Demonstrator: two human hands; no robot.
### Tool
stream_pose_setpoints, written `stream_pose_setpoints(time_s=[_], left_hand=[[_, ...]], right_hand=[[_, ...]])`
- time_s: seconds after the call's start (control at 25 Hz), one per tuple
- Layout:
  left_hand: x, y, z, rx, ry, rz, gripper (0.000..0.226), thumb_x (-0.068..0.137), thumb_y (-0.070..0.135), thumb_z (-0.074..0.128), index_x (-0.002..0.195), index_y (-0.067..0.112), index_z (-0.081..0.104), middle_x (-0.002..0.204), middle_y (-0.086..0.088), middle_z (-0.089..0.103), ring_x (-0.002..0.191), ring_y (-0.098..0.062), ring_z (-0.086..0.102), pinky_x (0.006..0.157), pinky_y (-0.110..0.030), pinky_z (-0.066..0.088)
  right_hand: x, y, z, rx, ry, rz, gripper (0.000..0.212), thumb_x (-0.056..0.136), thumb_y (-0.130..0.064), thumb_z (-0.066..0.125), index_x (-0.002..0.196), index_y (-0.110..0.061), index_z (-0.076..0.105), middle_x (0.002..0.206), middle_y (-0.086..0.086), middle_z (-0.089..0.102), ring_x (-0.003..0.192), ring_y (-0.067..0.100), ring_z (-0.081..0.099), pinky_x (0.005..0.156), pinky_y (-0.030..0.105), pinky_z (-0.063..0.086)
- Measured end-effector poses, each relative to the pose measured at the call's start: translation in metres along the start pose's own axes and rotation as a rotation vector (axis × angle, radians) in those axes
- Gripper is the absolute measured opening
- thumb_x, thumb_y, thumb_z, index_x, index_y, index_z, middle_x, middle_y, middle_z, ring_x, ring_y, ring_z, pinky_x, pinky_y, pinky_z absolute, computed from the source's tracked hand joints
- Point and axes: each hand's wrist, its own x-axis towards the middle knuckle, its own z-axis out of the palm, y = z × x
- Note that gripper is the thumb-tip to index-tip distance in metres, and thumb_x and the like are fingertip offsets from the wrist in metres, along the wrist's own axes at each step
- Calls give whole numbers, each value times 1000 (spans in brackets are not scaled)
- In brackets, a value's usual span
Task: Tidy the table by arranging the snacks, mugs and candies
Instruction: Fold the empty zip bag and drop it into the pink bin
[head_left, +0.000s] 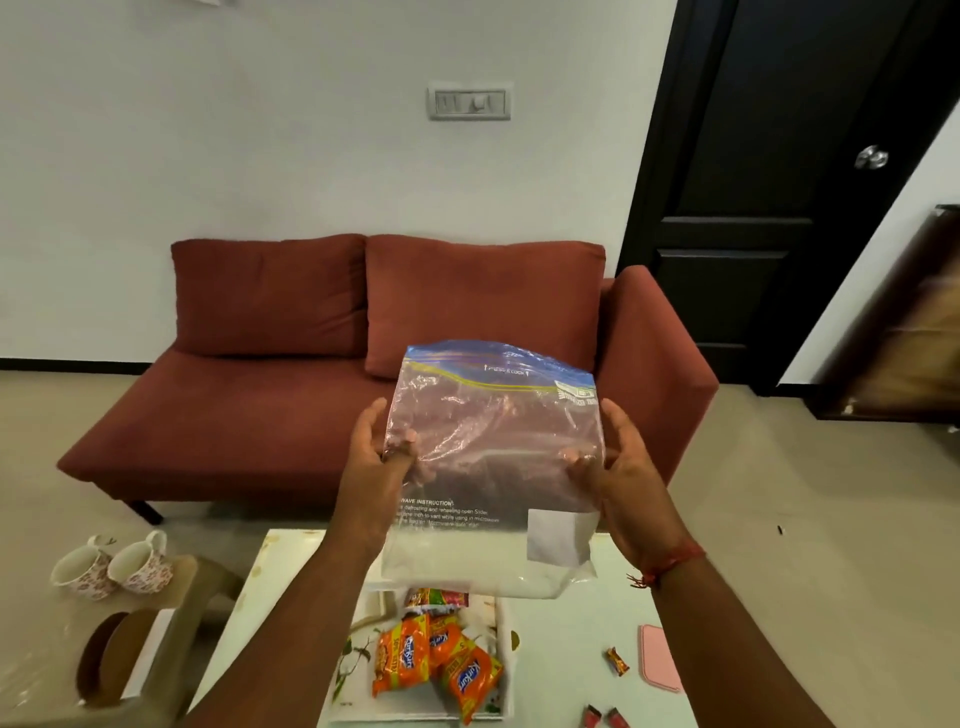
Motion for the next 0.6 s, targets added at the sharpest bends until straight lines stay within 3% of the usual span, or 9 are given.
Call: stream_pose_setpoints(time_s=[0.12,0.24,0.32,0.4,0.48,0.52,0.6], left_hand=[[9,8,-21,92,-243,72,69,87,8,73,139,45,47,104,29,68,99,3,65,77,-18,55],[26,19,-43,325,-283,117,64,81,18,80,137,37,54,129,25,61,120,0,57,94,-22,51],[36,23,-54,481,-273,140,61,80,23,81,136,25,56,132,10,60,117,-10,59,98,-28,50],[43,26,-64,481,-248,141,45,82,16,80,124,17,65,121,-3,67,103,-15,66,88,-25,53],[52,30,-75,594,-193,244,13,84,12,75,94,20,72,97,-2,68,83,-3,64,68,-10,45],[56,33,-81,693,-155,324,14,86,13,72,79,25,69,87,3,63,77,-3,61,62,-10,41],[62,37,-93,802,-88,411,27,87,24,72,65,29,58,81,6,53,75,-13,55,60,-16,37]], right_hand=[[-2,-11,14,-162,-3,-32,67,86,-5,74,140,-36,50,130,7,65,114,24,67,87,37,59],[-4,-20,35,-441,-38,17,79,79,-10,82,144,-35,46,123,6,64,110,24,66,90,38,59],[-6,-24,52,-737,-7,-19,73,79,-12,82,142,-26,48,116,8,64,102,25,65,90,31,57],[-6,-27,68,-925,62,-119,49,82,-12,78,128,-20,62,110,4,62,94,18,62,82,19,52],[-7,-33,81,-995,122,-160,17,88,-15,73,105,-16,74,96,3,61,84,18,61,73,22,51],[-7,-36,86,-1058,141,-167,9,91,-18,69,95,-13,76,89,4,58,79,21,59,70,27,51],[-5,-38,91,-1207,193,-157,21,96,-22,62,84,-9,74,81,3,51,75,23,55,64,29,43]])
